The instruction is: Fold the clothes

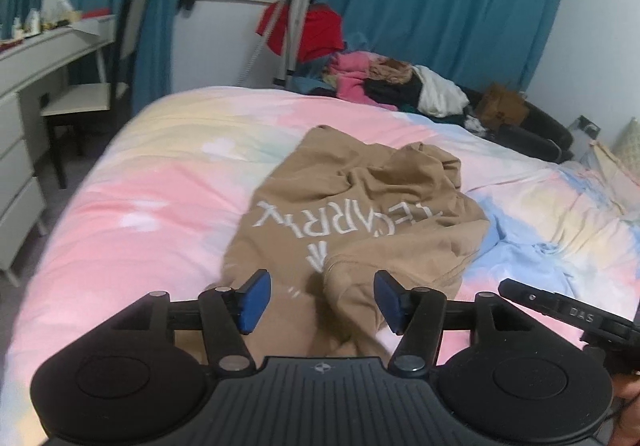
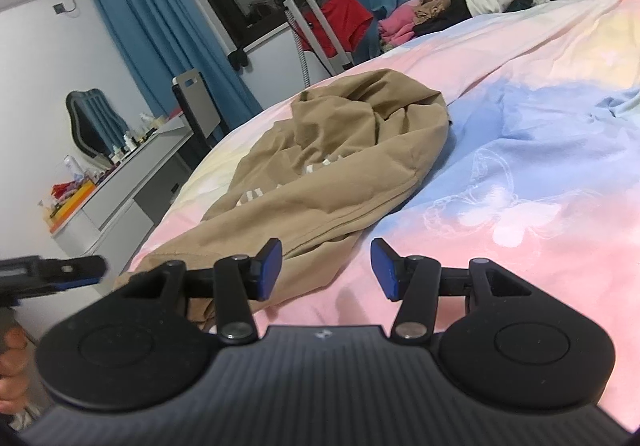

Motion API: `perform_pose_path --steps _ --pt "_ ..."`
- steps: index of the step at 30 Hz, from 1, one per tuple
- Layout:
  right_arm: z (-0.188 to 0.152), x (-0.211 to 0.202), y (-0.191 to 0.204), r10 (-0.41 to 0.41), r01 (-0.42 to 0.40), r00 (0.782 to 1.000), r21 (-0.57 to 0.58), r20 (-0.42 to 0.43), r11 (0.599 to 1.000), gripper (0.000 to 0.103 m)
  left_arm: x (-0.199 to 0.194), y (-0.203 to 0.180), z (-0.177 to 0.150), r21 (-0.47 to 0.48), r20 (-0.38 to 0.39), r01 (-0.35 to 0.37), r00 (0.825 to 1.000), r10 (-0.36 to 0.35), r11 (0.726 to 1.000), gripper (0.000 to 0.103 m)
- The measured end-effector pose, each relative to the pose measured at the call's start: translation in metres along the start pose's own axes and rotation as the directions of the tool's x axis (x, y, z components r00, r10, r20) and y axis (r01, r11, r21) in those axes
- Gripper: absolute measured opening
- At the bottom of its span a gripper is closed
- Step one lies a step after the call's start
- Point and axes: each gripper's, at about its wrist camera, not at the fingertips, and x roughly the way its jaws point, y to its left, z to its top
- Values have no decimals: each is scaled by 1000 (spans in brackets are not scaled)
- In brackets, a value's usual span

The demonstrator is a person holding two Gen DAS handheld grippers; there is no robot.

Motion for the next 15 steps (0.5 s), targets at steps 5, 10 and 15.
perform_pose_path --steps 5,10,15 --pt "-9 6 15 47 -50 998 -66 -46 997 53 -20 -7 -10 17 -15 -1 1000 1 1000 61" --pt "-23 31 50 67 -93 992 -248 -111 964 52 -13 -14 -14 50 -42 15 999 -13 999 62" --pt "-31 57 69 6 -45 994 -352 -111 935 40 8 -18 -27 75 -122 30 992 -21 997 63"
